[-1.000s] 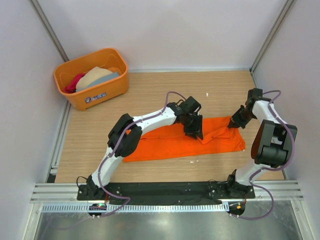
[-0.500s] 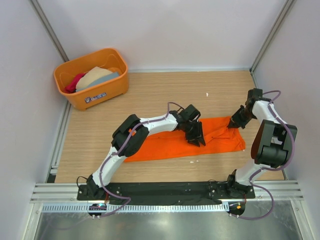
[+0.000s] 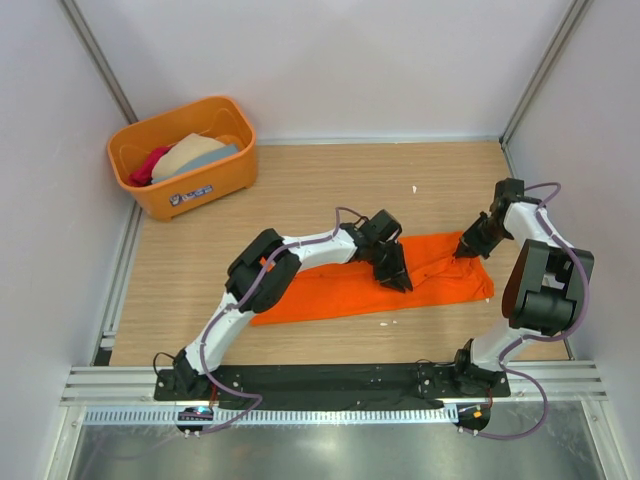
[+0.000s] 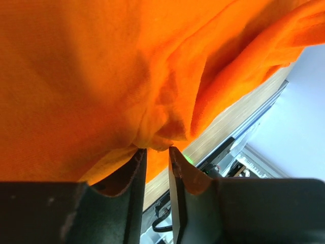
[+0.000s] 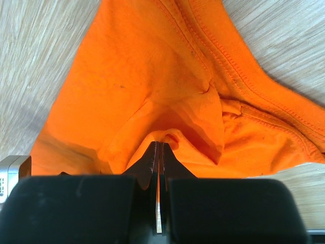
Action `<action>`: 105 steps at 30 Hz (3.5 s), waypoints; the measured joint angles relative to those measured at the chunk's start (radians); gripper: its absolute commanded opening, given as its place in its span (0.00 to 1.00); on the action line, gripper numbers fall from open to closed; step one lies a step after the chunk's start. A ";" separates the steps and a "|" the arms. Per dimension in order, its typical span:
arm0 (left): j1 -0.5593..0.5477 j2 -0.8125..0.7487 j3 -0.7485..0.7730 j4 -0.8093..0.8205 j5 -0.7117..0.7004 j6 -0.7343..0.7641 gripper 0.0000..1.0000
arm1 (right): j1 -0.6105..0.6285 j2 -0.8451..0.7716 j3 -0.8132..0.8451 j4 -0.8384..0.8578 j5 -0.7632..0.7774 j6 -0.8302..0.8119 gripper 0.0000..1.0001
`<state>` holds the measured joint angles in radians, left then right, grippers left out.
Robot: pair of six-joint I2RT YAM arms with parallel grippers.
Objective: Fold and stack the t-shirts
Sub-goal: Fold the tshirt
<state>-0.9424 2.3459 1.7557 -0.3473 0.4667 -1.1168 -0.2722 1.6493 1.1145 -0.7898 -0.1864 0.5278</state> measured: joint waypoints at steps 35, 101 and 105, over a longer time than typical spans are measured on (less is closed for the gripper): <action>-0.313 -0.006 0.284 -0.407 -0.734 0.866 0.36 | 0.000 -0.050 -0.032 0.003 -0.007 -0.007 0.01; -0.230 -0.032 0.323 -0.412 -0.560 0.881 0.00 | 0.000 -0.134 -0.070 -0.056 0.037 -0.059 0.01; -0.189 -0.032 0.323 -0.414 -0.532 0.862 0.00 | 0.000 -0.125 -0.069 -0.049 0.023 -0.059 0.01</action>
<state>-1.1313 2.3142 2.0789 -0.7609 -0.0654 -0.2550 -0.2726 1.5242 1.0451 -0.8391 -0.1631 0.4690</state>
